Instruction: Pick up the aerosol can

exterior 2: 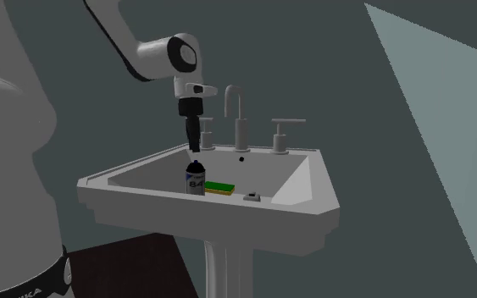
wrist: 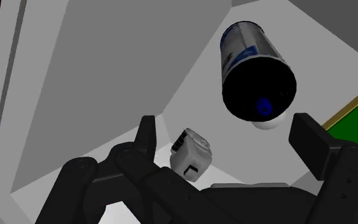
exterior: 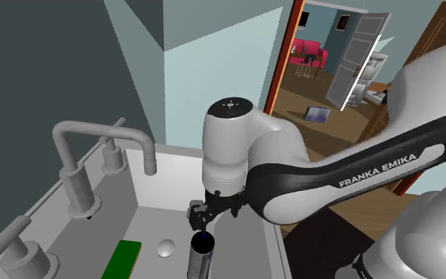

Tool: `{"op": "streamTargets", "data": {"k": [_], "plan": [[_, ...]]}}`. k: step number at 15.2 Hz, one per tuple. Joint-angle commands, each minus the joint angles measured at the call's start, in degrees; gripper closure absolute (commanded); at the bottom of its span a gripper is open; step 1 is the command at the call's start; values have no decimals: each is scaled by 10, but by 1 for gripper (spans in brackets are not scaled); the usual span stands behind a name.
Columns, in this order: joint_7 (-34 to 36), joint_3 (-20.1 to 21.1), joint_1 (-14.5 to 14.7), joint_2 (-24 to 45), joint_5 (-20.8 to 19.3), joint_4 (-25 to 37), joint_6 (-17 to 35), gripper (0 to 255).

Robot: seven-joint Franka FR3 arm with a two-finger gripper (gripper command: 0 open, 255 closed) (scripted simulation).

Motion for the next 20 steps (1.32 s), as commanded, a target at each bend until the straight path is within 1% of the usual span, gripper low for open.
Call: {"op": "streamTargets", "data": {"k": [1, 2, 3, 10, 12, 13, 20], "plan": [[68, 25, -10, 69, -62, 28, 15, 0], [103, 31, -8, 104, -97, 44, 17, 0], [130, 32, -2, 132, -123, 57, 18, 0], [173, 11, 17, 183, -181, 43, 60, 0], [177, 9, 19, 187, -185, 42, 63, 0], [176, 10, 19, 186, -184, 41, 64, 255], [175, 10, 18, 184, -183, 38, 66, 255]]}}
